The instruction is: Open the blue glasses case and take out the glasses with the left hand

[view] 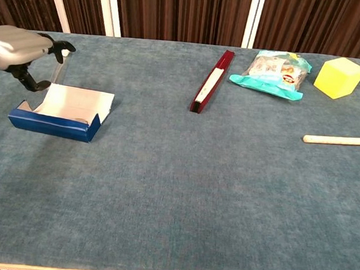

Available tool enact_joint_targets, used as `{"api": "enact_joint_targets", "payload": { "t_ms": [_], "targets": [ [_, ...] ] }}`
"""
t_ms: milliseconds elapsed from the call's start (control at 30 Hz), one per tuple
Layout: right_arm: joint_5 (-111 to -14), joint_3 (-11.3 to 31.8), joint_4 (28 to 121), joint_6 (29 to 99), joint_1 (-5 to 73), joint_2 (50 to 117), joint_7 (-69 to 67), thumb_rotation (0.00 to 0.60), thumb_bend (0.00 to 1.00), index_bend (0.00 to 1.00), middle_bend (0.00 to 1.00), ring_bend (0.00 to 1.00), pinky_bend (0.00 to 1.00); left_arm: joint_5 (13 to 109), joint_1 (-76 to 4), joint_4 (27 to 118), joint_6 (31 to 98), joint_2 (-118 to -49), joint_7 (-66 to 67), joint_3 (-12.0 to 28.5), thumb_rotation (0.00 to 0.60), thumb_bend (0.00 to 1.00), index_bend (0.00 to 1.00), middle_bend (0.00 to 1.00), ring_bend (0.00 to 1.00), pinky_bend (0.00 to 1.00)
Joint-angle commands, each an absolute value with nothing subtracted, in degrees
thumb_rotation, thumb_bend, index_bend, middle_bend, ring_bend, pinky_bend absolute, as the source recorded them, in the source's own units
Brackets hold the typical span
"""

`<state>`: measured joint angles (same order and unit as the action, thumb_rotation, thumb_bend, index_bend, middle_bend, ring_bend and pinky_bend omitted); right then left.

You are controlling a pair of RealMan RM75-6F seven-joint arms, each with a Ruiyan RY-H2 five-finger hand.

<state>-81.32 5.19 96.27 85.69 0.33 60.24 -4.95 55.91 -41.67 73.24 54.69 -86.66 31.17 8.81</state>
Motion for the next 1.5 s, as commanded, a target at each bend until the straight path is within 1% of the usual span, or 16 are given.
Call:
{"api": "enact_joint_targets", "payload": {
  "t_ms": [33,67,133,233,333,467,567,733,900,1167,1233,1300,1400,1500],
  "targets": [
    [-81.5,5.1,96.3,85.7,0.3,60.3,-4.9,0.600,0.18,0.00,0.00,0.00,0.19,62.2,-37.3,84.1,58.9,-79.0,26.9,5.8,0.600,0.32,0.02,0.22,0.08,0.23],
    [-81.5,5.1,96.3,85.7,0.3,60.3,-4.8,0.600,0.18,0.00,0.00,0.00,0.19,63.5,-36.5,85.8,59.6,-77.6,26.5,4.9,0.600,0.30,0.02,0.27,0.13,0.29],
    [-81.7,5.1,96.3,85.8,0.3,60.4,-4.7,0.600,0.18,0.00,0.00,0.00,0.19,66.2,-35.1,88.1,61.0,-75.4,26.3,3.1,0.600,0.28,0.04,0.48,0.35,0.51],
    [-81.9,5.0,96.3,85.9,0.4,60.4,-4.6,0.600,0.18,0.00,0.00,0.00,0.19,68.2,-33.8,89.7,61.6,-73.7,25.6,1.3,0.600,0.27,0.07,0.70,0.59,0.72],
    [-81.9,5.0,96.4,85.9,0.3,60.4,-4.5,0.600,0.18,0.00,0.00,0.00,0.19,68.3,-33.5,90.3,60.1,-72.7,25.7,0.2,0.600,0.27,0.08,0.83,0.71,0.83],
    [-81.8,5.0,96.4,85.9,0.3,60.4,-4.5,0.600,0.18,0.00,0.00,0.00,0.19,67.4,-33.6,89.9,58.2,-73.0,26.4,-0.4,0.600,0.27,0.11,0.92,0.79,0.91],
    [-81.7,5.0,96.4,85.8,0.3,60.4,-4.6,0.600,0.18,0.00,0.00,0.00,0.19,66.7,-33.9,89.3,57.1,-73.6,27.2,-0.5,0.600,0.27,0.14,0.95,0.82,0.93],
    [-81.6,5.1,96.4,85.7,0.4,60.3,-4.6,0.600,0.18,0.00,0.00,0.00,0.19,64.4,-34.4,88.9,55.0,-74.4,27.9,-0.3,0.600,0.27,0.16,0.96,0.84,0.94],
    [-81.6,5.1,96.4,85.8,0.3,60.3,-4.7,0.600,0.18,0.00,0.00,0.00,0.19,62.3,-34.9,88.4,53.2,-75.2,29.7,-0.7,0.600,0.27,0.18,0.96,0.84,0.94],
    [-81.8,5.0,96.3,85.8,0.3,60.3,-4.6,0.600,0.18,0.00,0.00,0.00,0.19,58.7,-35.0,86.7,52.2,-76.6,31.6,-1.0,0.600,0.27,0.19,0.96,0.84,0.94],
    [-81.7,5.0,96.4,85.8,0.3,60.3,-4.6,0.600,0.18,0.00,0.00,0.00,0.19,58.2,-35.1,86.6,51.9,-76.6,32.0,-1.2,0.600,0.27,0.22,0.96,0.84,0.94],
    [-81.7,5.0,96.4,85.9,0.3,60.3,-4.5,0.600,0.18,0.00,0.00,0.00,0.19,57.8,-35.2,87.2,51.6,-76.3,32.7,-1.6,0.600,0.27,0.25,0.96,0.84,0.94],
    [-81.6,5.1,96.4,85.8,0.3,60.3,-4.5,0.600,0.18,0.00,0.00,0.00,0.19,58.3,-35.1,89.4,51.7,-75.1,33.1,-2.3,0.600,0.27,0.27,0.96,0.84,0.94],
    [-81.6,5.1,96.4,85.8,0.3,60.3,-4.5,0.600,0.18,0.00,0.00,0.00,0.19,59.4,-34.9,94.0,51.3,-72.5,32.7,-3.4,0.600,0.27,0.29,0.97,0.84,0.94]
  ]
}}
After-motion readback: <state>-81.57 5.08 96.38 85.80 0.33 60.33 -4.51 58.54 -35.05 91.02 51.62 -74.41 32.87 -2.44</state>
